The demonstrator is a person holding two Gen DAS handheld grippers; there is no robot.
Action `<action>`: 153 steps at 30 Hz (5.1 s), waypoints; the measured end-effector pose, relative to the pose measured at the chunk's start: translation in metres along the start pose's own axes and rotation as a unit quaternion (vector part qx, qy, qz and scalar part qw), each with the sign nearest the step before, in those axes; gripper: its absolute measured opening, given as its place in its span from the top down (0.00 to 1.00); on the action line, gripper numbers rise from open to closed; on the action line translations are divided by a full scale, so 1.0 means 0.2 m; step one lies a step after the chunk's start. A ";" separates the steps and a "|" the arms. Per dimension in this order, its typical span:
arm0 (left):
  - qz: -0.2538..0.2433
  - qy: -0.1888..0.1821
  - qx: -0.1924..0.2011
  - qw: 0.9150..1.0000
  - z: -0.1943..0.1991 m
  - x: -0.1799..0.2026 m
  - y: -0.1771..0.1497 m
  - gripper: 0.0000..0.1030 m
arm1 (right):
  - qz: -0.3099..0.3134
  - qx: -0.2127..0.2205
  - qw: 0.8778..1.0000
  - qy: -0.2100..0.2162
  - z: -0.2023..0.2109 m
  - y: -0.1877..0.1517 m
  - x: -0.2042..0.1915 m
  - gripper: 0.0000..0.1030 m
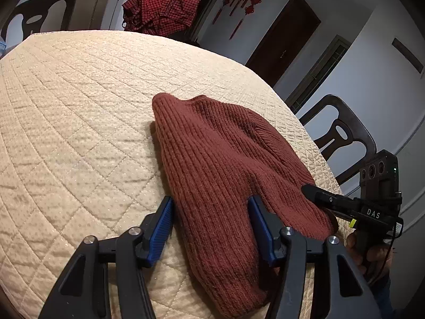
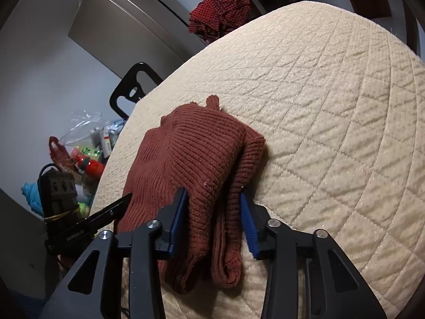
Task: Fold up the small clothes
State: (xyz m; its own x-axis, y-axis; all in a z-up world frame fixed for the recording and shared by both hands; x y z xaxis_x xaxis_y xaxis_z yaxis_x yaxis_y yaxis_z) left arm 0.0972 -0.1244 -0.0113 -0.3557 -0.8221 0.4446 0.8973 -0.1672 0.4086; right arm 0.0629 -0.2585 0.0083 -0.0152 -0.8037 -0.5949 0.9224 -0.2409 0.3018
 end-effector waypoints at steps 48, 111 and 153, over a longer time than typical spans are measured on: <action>0.036 0.144 0.135 0.980 0.69 -0.81 0.06 0.62 | 0.181 -0.028 0.983 -0.014 -0.71 0.36 -0.98 0.71; 0.071 0.253 0.028 0.965 0.51 -0.71 -0.34 0.30 | 0.287 -0.066 0.931 -0.215 -0.69 -0.24 -0.89 0.57; 0.066 0.271 0.021 0.960 0.49 -0.70 -0.34 0.25 | 0.287 -0.068 0.932 -0.209 -0.69 -0.26 -0.88 0.50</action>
State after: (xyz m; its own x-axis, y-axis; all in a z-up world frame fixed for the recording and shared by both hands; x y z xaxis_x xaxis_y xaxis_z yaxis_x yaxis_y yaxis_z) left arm 0.0602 0.0550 -0.0228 -0.0400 -0.9990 0.0188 0.9101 -0.0287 0.4133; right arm 0.0716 -0.0294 -0.0046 0.3726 -0.9279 -0.0129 0.8653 0.3423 0.3662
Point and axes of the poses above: each gripper's, at about its wrist camera, not at the fingertips, and z roughly against the way its jaws point, x to its right, y to its top, the point moved 2 cm from there along -z, roughly the way its jaws point, and after that the axes turned 14 degrees about -x, right-handed, at the moved point
